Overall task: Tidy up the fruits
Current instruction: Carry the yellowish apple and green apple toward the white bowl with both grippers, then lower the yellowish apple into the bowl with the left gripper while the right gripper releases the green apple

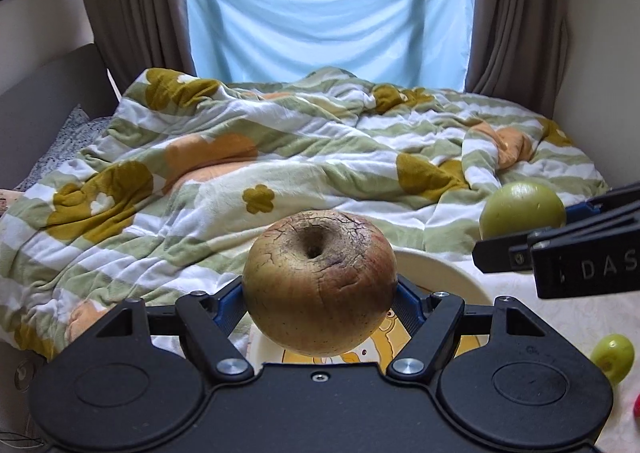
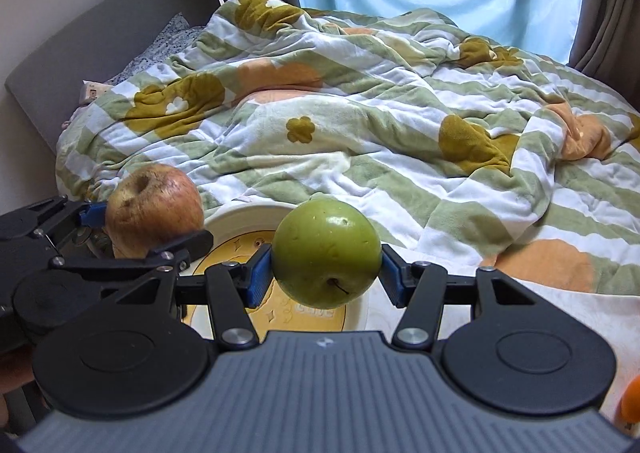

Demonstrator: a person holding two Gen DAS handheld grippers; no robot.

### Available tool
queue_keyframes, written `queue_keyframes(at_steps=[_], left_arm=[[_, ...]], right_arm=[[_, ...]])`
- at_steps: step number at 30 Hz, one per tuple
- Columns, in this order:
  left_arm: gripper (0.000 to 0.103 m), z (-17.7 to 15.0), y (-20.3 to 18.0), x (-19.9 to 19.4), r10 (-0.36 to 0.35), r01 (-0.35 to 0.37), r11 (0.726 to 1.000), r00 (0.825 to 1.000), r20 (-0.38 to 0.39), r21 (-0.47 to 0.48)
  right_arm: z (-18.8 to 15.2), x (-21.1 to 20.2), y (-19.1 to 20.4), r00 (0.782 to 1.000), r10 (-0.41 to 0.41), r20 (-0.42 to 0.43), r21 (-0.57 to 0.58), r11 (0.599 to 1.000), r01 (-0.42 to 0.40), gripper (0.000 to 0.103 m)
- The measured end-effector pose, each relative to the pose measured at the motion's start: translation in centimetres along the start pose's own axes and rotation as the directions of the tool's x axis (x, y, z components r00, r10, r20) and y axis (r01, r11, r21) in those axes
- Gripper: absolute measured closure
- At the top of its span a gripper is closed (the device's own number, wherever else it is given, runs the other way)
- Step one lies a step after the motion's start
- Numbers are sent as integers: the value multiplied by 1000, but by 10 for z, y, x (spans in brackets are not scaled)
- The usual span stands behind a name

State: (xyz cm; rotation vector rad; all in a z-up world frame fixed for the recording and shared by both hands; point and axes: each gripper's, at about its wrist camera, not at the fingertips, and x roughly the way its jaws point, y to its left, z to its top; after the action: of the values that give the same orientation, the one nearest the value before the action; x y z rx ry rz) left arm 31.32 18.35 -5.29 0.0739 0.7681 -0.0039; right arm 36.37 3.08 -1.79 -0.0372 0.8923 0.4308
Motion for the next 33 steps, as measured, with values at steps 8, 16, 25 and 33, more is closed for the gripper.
queue_keyframes(at_steps=[8, 16, 25, 33], left_arm=[[25, -12, -17, 38, 6, -3, 994, 1000, -24, 106], [23, -15, -22, 61, -26, 36, 994, 996, -86, 108], [1, -17, -11, 26, -6, 9, 994, 1000, -30, 107], [1, -27, 14, -5, 20, -19, 1000, 999, -28, 24]], right_arm=[[3, 31, -7, 999, -17, -41, 15, 1000, 18, 32], [1, 39, -17, 998, -34, -57, 32, 999, 36, 32], [1, 35, -27, 998, -35, -59, 30, 999, 37, 32], [-8, 46, -4, 996, 21, -86, -81, 996, -28, 32]])
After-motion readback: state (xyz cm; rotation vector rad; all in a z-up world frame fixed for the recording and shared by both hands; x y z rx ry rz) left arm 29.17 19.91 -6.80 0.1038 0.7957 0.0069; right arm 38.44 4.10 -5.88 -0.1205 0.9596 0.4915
